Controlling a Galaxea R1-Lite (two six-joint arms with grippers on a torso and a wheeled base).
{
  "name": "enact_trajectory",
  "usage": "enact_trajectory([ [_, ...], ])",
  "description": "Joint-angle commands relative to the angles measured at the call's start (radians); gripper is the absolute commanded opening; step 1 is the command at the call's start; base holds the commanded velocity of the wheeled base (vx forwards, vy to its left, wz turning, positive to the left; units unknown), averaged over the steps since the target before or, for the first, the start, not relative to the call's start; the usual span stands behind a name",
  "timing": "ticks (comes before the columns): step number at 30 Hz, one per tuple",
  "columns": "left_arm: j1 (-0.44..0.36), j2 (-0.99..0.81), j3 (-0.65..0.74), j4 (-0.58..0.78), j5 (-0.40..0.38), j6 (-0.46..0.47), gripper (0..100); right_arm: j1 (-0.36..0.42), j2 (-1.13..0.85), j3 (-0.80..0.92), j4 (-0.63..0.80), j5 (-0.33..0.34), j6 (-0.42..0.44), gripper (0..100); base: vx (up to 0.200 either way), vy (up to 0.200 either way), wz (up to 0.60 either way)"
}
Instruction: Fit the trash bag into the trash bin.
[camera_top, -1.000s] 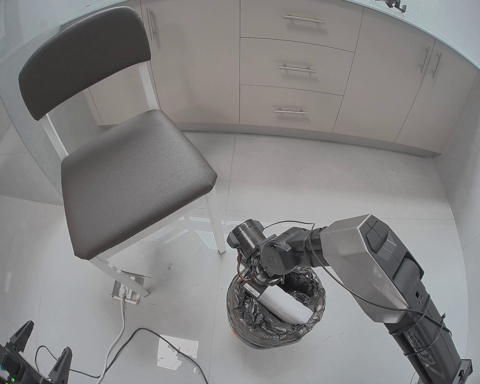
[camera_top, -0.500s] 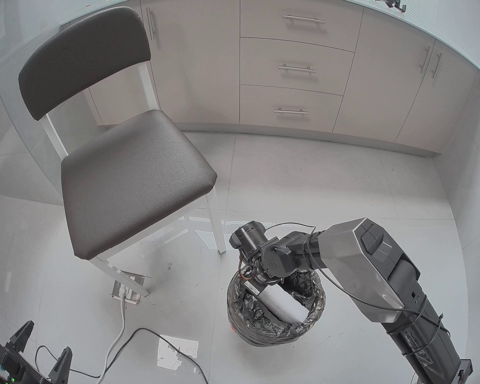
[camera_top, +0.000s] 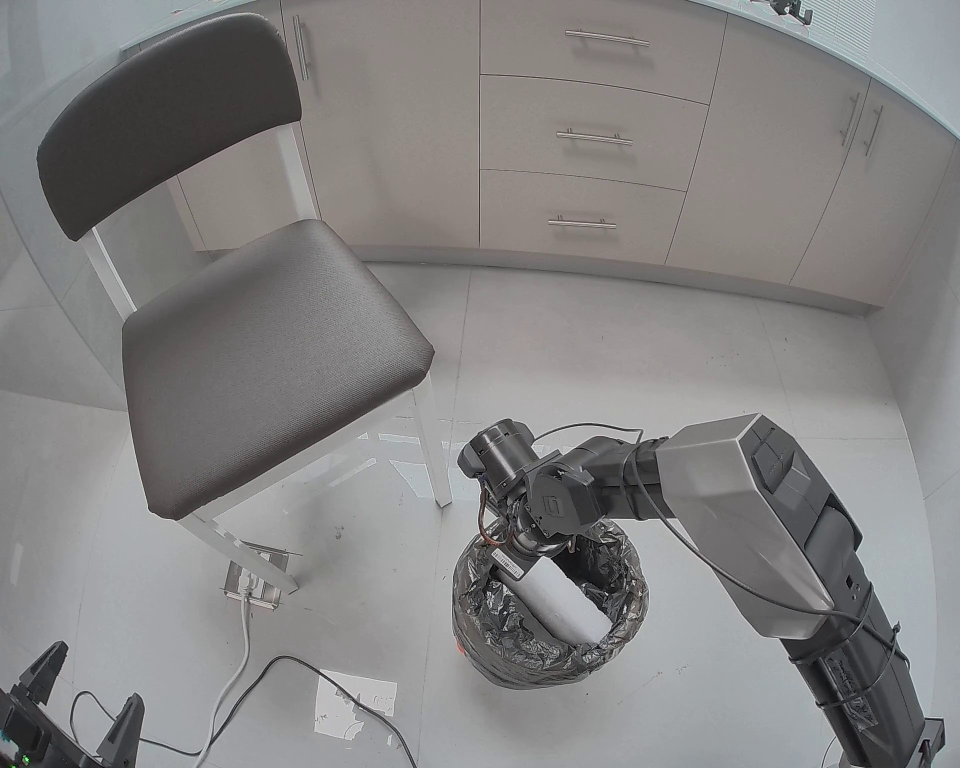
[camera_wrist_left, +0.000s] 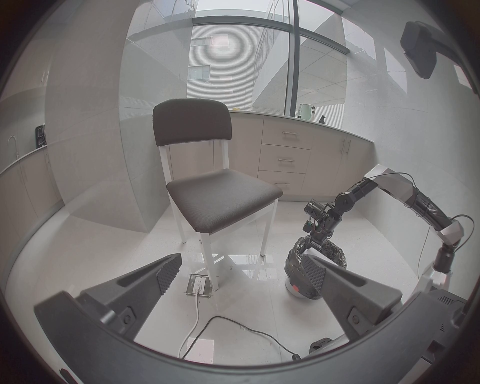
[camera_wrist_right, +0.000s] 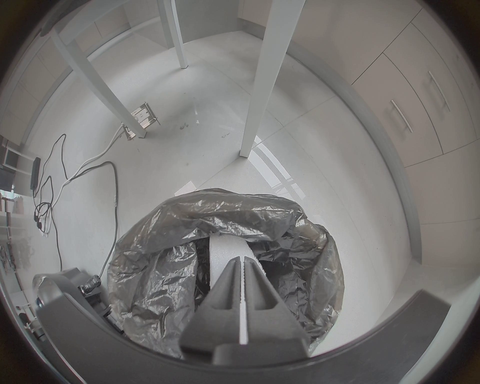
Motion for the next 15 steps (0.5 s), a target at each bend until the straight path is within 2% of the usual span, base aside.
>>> enact_trajectory([
  [1,-0.001,0.001,0.018,0.0,0.0,0.0,100,-0.002,-0.013,0.0,0.0,0.0,-0.002,0,0.0,0.0,0.0],
  [15,-0.001,0.001,0.018,0.0,0.0,0.0,100,-0.01,0.037,0.0,0.066,0.0,0.003,0,0.0,0.0,0.0],
])
